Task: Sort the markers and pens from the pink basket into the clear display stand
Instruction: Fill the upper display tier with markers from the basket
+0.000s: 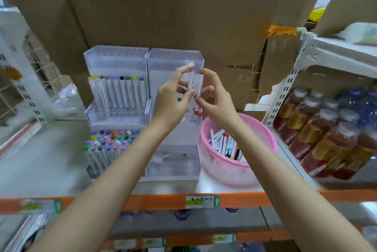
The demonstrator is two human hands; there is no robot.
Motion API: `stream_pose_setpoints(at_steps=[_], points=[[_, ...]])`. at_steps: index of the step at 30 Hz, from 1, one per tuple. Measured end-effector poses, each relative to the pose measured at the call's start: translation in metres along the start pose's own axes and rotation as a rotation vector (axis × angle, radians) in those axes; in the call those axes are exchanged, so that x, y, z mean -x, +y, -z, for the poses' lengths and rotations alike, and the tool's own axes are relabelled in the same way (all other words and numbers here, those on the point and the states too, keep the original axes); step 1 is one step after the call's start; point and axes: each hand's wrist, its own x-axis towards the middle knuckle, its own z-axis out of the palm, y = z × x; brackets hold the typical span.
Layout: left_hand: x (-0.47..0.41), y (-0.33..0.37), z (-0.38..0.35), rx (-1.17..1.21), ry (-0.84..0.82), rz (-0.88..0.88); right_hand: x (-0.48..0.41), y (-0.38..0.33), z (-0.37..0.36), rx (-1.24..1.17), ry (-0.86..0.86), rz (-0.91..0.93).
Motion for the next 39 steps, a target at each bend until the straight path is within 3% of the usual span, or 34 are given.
stream_pose_setpoints(at_steps=[9,15,27,39], points=[[-0.002,-0.05,0.115,-0.096,0.195,0.072,-0.048,-0.042,-0.113,-0.027,-0.045,0.115],[0.0,-0.078,0.159,-0.081,0.219,0.116,-0.068,-0.057,-0.163,0.03,-0.039,0.162],[-0.026,-0.106,0.179,-0.013,0.101,0.086,-0.088,-0.06,-0.197,0.117,0.105,0.222],[-0.029,-0.126,0.181,-0.153,0.09,-0.028,-0.088,-0.053,-0.21,0.15,0.196,0.201]])
